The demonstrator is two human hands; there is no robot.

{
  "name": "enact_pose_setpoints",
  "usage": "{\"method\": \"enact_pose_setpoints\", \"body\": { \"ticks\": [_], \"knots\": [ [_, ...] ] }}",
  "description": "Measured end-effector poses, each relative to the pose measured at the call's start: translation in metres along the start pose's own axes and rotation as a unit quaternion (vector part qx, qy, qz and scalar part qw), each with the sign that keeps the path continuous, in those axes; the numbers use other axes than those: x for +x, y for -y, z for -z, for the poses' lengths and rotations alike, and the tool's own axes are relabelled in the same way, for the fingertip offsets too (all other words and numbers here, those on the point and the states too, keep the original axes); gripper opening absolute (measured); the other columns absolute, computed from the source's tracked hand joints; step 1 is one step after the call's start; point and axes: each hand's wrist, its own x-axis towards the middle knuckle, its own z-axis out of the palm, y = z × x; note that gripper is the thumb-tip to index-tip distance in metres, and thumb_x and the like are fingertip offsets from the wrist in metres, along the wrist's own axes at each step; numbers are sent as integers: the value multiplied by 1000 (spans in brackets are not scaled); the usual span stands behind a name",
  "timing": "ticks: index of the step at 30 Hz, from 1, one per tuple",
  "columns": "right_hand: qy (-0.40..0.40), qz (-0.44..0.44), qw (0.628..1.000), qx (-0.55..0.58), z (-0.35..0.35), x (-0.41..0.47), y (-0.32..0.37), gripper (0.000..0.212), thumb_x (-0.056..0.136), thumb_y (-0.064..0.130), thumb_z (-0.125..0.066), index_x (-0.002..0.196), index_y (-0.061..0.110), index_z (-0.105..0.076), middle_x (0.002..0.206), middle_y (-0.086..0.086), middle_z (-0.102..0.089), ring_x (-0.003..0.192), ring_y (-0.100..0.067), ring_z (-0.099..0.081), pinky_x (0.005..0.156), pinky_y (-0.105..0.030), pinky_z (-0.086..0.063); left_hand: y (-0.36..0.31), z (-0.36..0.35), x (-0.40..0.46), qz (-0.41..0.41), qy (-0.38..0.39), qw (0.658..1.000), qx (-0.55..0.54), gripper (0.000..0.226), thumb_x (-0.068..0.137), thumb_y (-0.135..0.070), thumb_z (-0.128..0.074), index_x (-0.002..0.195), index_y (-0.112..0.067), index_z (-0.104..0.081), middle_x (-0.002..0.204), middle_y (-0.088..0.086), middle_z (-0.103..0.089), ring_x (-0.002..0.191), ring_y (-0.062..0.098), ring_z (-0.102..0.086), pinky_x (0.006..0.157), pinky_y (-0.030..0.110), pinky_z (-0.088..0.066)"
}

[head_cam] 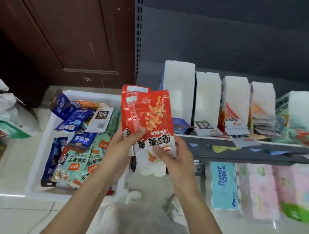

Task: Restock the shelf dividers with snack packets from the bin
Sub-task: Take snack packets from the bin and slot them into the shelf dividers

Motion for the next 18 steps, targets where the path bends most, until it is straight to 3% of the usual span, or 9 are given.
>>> {"method": "enact_pose_setpoints", "body": {
  "ticks": [3,5,7,9,12,16,18],
  "knots": [
    [-39,8,998,55,42,2,13,30,80,3,-71,109,9,-64,99,-4,-73,93,-19,-69,76,-27,-55,10,-43,-3,-26,51,997,52,38,91,-15,-59,127,-26,-54,113,-10,-69,99,1,-65,79,23,-49],
    [-50,30,997,52,71,3,22,30,82,6,-70,111,11,-64,102,-1,-73,97,-15,-68,82,-25,-55,19,-74,-4,-59,62,993,79,40,92,-18,-56,131,-26,-51,117,-12,-67,104,1,-63,78,15,-50],
    [-70,75,995,-2,105,4,31,29,84,12,-69,113,13,-63,103,3,-72,99,-9,-66,84,-21,-52,29,-105,-3,-84,49,992,84,40,92,-18,-56,130,-28,-49,116,-11,-67,107,5,-63,87,20,-51],
    [-125,128,980,-83,143,9,37,24,85,16,-69,108,16,-63,100,6,-70,94,-5,-64,81,-19,-50,38,-132,0,-84,23,994,69,35,93,-15,-56,121,-36,-49,107,-17,-70,101,2,-65,86,23,-51],
    [-205,215,928,-227,205,22,49,18,84,13,-70,101,14,-65,93,4,-62,80,-9,-58,68,-21,-43,46,-161,5,-75,-8,996,50,31,93,-13,-57,116,-32,-49,97,-19,-70,90,0,-67,86,27,-51],
    [-194,281,870,-356,254,49,71,25,84,13,-69,109,14,-67,88,10,-62,63,-3,-47,61,-5,-35,50,-183,9,-80,-31,995,43,27,90,-12,-60,110,-28,-53,98,-13,-71,91,5,-68,81,26,-51],
    [-184,307,846,-395,259,68,79,25,83,12,-70,108,14,-68,84,7,-65,63,-5,-49,59,-6,-32,51,-191,9,-87,-47,994,48,27,89,-13,-61,111,-25,-53,104,-7,-70,95,9,-68,83,28,-51]
  ]
}}
